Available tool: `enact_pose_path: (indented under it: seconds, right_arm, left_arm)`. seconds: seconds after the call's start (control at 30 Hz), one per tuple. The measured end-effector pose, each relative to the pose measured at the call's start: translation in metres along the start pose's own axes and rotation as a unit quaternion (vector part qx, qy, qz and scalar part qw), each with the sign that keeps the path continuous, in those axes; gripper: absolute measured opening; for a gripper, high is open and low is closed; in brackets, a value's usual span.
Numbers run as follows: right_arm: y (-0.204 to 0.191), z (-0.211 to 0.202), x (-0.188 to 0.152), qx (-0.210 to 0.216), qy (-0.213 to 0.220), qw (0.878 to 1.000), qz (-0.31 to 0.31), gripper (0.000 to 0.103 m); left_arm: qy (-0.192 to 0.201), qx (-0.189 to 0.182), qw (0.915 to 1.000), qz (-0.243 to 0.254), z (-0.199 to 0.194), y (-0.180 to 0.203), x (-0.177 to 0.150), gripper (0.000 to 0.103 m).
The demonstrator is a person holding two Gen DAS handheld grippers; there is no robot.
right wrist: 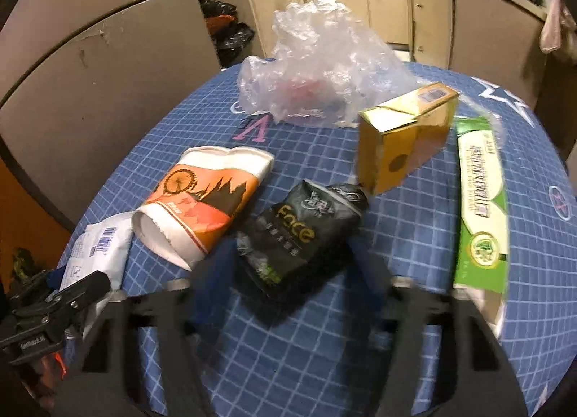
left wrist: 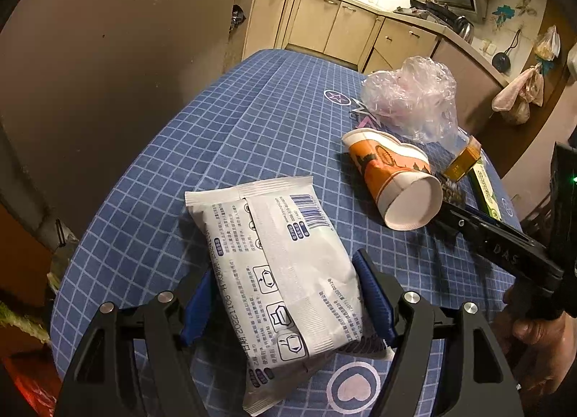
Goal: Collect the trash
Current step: 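Grasp the black face-mask sachet with the right tool while the left tool holds the wipe packet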
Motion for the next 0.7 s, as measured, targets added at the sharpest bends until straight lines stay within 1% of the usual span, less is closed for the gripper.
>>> enact_pose_path:
  seconds: [0.03, 0.13, 0.2, 0.27, 0.37, 0.53, 0.7]
  right_arm:
    - [0.002, -0.002, -0.002, 0.007, 0.003, 1.0, 0.004, 0.038]
    - [0.004, -0.014, -0.01, 0.009, 0.02, 1.0, 0.002, 0.029]
    - [0.003, -0.024, -0.018, 0.007, 0.033, 0.999, -0.002, 0.028]
    - [0.002, -0.032, -0.025, 0.007, 0.039, 0.999, -0.005, 0.027]
    - [-0.002, -0.044, -0.035, 0.009, 0.05, 0.999, -0.013, 0.025]
    - [-0.005, -0.063, -0.053, 0.023, 0.061, 0.998, -0.015, 0.022]
    - [-0.01, -0.08, -0.065, 0.027, 0.07, 0.997, -0.017, 0.02]
  left_arm:
    - [0.0, 0.0, 1.0, 0.0, 0.0, 0.0, 0.0, 0.073]
    - [0.0, 0.0, 1.0, 0.002, 0.0, 0.001, -0.001, 0.072]
    - [-0.001, -0.002, 1.0, 0.001, -0.002, 0.0, -0.002, 0.069]
    - [-0.001, -0.008, 1.0, 0.003, -0.004, 0.0, -0.005, 0.063]
    - [0.003, -0.01, 0.9999, 0.006, -0.008, -0.001, -0.009, 0.056]
    - [0.001, -0.008, 1.0, 0.004, -0.014, 0.0, -0.016, 0.052]
    - [0.001, -0.001, 0.9999, 0.013, -0.021, 0.006, -0.02, 0.051]
Point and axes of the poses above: each gripper's, at about its wrist camera, not at the fingertips, and z roughly the way its jaws point, y to its right, x to its top, the point moved 2 cm from there along z, roughly the way its jaws point, and after that the axes turned 5 degrees about -y, right-handed, at the moved point
